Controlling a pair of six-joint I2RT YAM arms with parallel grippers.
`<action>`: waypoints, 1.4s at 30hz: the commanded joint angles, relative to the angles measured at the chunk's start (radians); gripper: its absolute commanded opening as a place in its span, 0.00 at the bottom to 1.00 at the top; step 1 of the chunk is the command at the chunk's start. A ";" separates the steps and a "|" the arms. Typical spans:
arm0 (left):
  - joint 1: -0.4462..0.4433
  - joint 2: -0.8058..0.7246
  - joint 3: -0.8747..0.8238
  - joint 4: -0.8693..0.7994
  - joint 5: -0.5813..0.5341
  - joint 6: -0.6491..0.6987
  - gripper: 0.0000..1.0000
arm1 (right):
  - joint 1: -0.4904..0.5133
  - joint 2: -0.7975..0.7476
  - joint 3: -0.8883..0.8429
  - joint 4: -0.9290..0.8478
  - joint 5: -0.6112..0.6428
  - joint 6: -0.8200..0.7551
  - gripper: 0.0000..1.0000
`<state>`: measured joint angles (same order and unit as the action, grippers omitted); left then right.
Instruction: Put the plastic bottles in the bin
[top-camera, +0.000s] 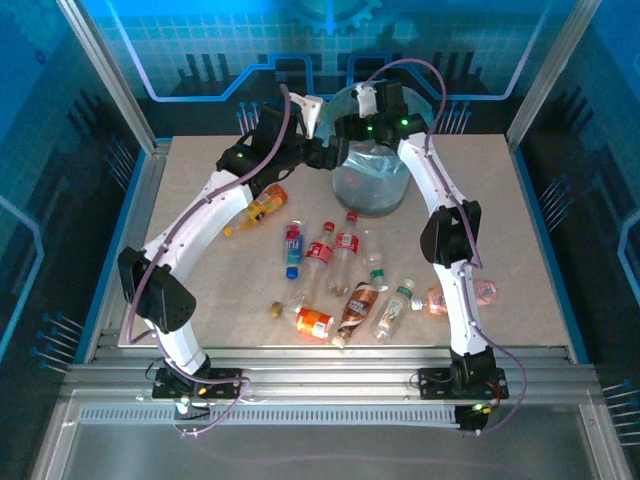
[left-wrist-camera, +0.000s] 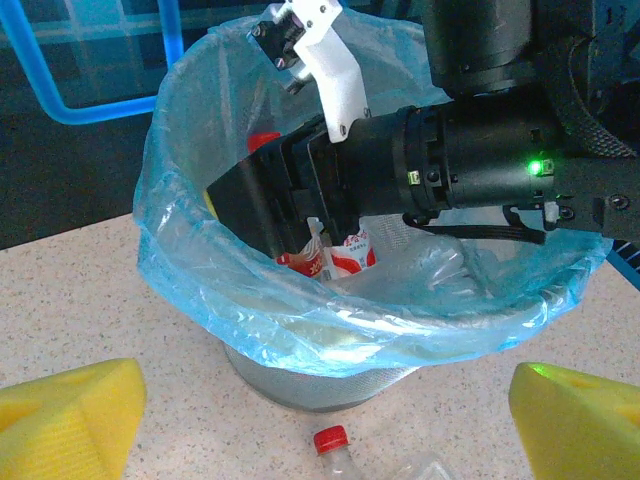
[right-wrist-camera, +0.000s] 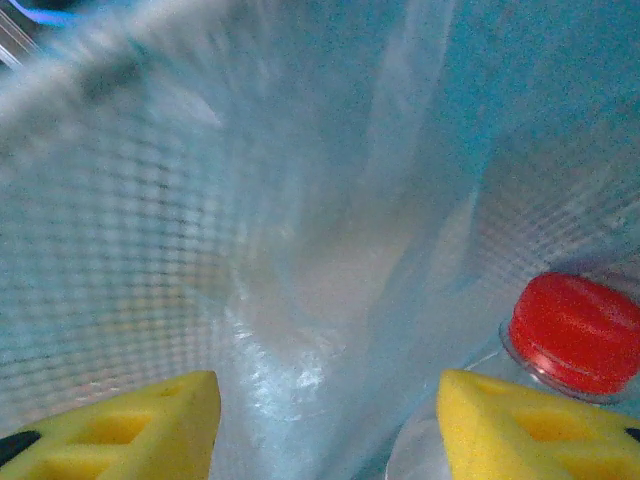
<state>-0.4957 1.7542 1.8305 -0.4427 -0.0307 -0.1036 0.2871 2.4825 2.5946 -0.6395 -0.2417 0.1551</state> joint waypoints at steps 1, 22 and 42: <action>-0.003 0.006 0.001 0.007 -0.012 -0.010 0.95 | 0.011 -0.005 0.051 0.007 0.014 -0.028 0.60; 0.004 0.023 0.047 0.009 -0.020 -0.029 0.95 | 0.017 0.027 0.119 0.071 0.016 -0.065 0.63; 0.267 -0.408 -0.395 -0.118 -0.083 -0.308 0.93 | 0.241 -0.374 0.045 -0.103 0.145 -0.287 0.72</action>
<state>-0.2386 1.4242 1.5009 -0.5095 -0.1005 -0.3447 0.4770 2.1738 2.6801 -0.6388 -0.1265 -0.0517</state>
